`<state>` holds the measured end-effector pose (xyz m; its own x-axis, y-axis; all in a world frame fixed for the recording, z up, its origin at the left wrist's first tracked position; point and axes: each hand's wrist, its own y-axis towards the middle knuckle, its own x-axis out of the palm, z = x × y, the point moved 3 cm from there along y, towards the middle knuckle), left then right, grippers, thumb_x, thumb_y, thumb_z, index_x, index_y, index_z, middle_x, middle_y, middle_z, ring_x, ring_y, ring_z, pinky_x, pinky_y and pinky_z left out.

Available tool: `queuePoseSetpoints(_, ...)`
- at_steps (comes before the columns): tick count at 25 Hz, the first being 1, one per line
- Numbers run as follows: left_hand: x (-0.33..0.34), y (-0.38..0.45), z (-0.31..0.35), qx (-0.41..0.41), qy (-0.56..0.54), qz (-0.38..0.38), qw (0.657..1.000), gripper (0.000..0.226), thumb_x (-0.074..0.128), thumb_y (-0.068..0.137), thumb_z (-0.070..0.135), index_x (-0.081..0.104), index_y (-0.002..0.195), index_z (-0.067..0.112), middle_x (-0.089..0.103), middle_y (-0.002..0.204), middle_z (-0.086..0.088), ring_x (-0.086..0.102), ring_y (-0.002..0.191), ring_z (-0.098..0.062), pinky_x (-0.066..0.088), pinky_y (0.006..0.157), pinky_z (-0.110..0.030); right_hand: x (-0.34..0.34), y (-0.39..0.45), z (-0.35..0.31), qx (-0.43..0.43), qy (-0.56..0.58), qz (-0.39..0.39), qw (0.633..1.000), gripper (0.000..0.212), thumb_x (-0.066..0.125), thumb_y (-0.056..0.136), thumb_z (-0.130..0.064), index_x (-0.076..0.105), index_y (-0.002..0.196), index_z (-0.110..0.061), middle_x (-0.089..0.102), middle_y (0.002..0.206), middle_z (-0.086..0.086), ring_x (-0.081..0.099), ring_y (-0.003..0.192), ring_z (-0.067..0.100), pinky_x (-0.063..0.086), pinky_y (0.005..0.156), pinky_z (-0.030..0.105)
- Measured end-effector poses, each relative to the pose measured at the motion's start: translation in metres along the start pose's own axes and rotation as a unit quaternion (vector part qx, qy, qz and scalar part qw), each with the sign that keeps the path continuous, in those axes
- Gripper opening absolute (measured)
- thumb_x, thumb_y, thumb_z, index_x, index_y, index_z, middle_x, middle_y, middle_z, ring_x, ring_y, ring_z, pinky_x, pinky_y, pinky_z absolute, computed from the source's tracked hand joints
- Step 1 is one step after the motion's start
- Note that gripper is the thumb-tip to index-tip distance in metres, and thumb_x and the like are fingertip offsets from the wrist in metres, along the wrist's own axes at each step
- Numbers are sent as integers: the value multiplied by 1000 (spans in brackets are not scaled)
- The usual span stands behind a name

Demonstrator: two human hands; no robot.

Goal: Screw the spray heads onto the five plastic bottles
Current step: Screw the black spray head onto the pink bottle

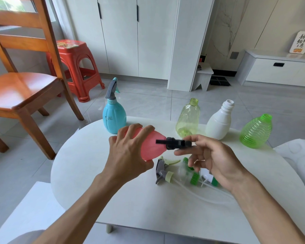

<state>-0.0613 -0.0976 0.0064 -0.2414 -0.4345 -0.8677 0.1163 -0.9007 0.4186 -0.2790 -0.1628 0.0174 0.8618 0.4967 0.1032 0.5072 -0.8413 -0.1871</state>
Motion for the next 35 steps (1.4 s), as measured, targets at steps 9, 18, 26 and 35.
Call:
queuePoseSetpoints(9,2,0,2,9,7,14,1000,87,78,55,40,47,135,36,52,132,1,46,119,-31,40,85,-44,13,-2,3,15,-93,86,992,63,55,88,-61,59,45,-15,58,45,12,36,35,18,27,43,26)
queuePoseSetpoints(18,8,3,-6,-17,33,-13,999,88,79,54,39,46,136,38,52,129,2,44,118,-30,37,83,-42,11,-3,-4,-261,-483,124,826,22,68,86,-19,64,105,-27,65,97,-16,57,88,19,45,72,33)
queuePoseSetpoints(26,10,0,-4,21,21,-25,999,88,77,54,41,45,135,39,51,130,4,44,119,-28,39,84,-43,-1,6,2,-131,-157,82,975,11,67,92,-18,67,87,-28,76,65,7,61,50,14,45,53,29)
queuePoseSetpoints(35,11,7,-17,-23,-181,-132,974,87,80,47,46,47,128,44,55,113,12,55,97,-19,54,79,-43,4,-1,-9,-369,-507,22,778,47,75,84,-9,66,124,-31,57,131,-5,55,110,19,44,95,29)
